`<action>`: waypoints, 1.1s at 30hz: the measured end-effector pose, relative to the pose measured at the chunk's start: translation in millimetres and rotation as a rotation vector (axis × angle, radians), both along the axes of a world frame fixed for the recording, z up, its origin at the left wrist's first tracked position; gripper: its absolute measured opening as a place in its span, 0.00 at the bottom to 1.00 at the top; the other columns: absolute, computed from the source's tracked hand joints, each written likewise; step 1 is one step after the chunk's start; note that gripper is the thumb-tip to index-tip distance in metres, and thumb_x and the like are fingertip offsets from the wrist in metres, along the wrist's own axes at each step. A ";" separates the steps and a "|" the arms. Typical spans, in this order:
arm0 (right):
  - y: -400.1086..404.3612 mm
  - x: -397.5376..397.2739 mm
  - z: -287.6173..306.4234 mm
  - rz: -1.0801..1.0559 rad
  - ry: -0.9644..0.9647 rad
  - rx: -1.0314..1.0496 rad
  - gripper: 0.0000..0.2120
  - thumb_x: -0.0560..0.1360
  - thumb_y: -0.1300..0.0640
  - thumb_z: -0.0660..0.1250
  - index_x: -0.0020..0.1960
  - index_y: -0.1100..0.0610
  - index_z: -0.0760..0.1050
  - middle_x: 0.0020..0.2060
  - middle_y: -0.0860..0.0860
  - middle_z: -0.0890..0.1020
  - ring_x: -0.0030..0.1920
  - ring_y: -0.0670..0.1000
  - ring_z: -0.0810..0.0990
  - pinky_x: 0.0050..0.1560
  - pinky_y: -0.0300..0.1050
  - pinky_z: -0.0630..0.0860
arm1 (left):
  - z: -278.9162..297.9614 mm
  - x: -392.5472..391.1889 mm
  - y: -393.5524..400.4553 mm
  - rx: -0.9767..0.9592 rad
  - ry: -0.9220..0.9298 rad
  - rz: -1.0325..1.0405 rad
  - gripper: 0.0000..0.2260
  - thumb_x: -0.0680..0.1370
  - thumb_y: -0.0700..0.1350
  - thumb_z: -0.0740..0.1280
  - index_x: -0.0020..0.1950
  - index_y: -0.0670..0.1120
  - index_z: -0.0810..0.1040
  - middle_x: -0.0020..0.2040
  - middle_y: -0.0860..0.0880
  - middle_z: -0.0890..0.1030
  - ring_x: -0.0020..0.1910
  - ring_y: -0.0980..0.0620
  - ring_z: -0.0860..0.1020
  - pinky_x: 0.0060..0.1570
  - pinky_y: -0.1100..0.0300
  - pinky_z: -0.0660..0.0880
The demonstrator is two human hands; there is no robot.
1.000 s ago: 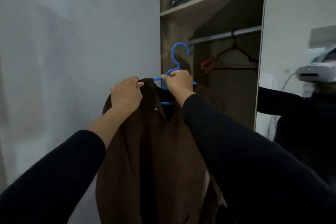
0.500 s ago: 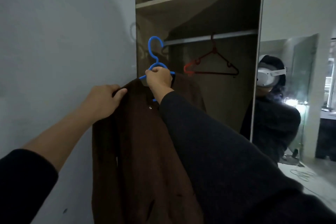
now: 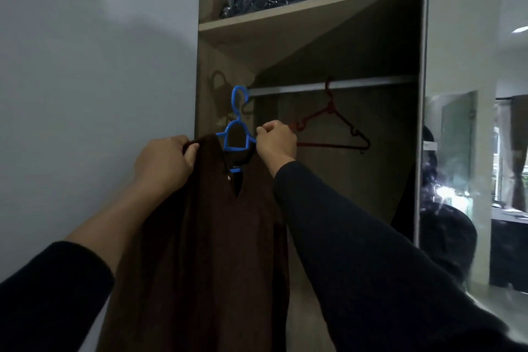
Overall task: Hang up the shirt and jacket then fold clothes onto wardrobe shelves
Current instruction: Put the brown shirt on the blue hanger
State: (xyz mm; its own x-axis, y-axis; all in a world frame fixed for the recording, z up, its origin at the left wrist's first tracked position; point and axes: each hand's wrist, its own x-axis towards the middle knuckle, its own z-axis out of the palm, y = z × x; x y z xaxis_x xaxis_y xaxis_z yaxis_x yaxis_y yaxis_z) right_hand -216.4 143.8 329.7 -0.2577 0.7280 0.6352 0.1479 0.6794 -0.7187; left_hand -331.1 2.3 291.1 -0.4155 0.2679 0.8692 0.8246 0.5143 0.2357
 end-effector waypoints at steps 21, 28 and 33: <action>124.2 -25.6 34.0 -0.128 -0.040 -0.096 0.17 0.78 0.47 0.60 0.65 0.48 0.70 0.63 0.57 0.74 0.66 0.60 0.68 0.64 0.51 0.68 | 58.3 -22.8 184.0 0.108 -0.094 -0.182 0.13 0.80 0.50 0.59 0.50 0.44 0.78 0.48 0.42 0.81 0.48 0.41 0.78 0.39 0.56 0.70; 132.5 -39.6 34.7 -0.054 -0.159 -0.134 0.20 0.79 0.44 0.56 0.68 0.49 0.69 0.67 0.55 0.72 0.66 0.59 0.70 0.62 0.47 0.68 | 63.5 -36.6 193.1 0.126 -0.118 -0.221 0.12 0.80 0.49 0.59 0.50 0.43 0.78 0.48 0.41 0.80 0.49 0.40 0.78 0.38 0.56 0.67; 139.0 -37.9 34.9 -0.067 -0.099 -0.122 0.17 0.80 0.50 0.58 0.65 0.58 0.70 0.61 0.57 0.76 0.60 0.59 0.76 0.48 0.44 0.67 | 67.4 -42.1 192.4 0.107 -0.106 -0.252 0.12 0.80 0.50 0.59 0.52 0.44 0.78 0.48 0.42 0.80 0.48 0.41 0.78 0.39 0.56 0.69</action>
State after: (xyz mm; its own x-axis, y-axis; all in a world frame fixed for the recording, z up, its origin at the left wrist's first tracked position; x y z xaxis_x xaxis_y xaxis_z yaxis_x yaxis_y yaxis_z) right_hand -254.3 282.9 364.5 -0.2629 0.8158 0.5152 0.2645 0.5744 -0.7746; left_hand -373.1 194.7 358.5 -0.4375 0.2832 0.8535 0.8911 0.2641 0.3691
